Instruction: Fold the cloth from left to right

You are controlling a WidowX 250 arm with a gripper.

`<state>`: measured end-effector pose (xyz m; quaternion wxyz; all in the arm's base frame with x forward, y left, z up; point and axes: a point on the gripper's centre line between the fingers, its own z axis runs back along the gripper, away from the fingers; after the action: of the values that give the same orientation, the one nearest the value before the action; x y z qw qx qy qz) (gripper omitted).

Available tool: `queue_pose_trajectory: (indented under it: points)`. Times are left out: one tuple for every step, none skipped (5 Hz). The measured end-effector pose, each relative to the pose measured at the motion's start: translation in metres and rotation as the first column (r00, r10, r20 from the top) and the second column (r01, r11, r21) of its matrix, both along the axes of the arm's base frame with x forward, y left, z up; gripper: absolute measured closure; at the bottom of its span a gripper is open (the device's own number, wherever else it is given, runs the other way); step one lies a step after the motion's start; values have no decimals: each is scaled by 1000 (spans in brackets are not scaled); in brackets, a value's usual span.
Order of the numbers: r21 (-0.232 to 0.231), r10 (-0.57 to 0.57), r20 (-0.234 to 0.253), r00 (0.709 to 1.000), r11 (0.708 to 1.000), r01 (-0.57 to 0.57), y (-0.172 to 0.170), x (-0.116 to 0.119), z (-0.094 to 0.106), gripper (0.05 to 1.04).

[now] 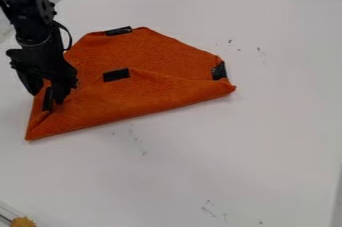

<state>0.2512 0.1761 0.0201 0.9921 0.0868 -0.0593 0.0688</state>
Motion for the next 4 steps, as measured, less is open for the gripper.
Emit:
queue_pose_trajectory:
  points:
    - [-30, -12, -3, 1000, 999, 12, 1, 2, -6, 505]
    - [-48, -22, -3, 1000, 999, 21, 2, 5, -10, 537]
    - [-55, -29, -1, 1000, 998, 29, 6, 7, -12, 738]
    - [-46, -31, -39, 999, 999, 30, 8, 4, -9, 913]
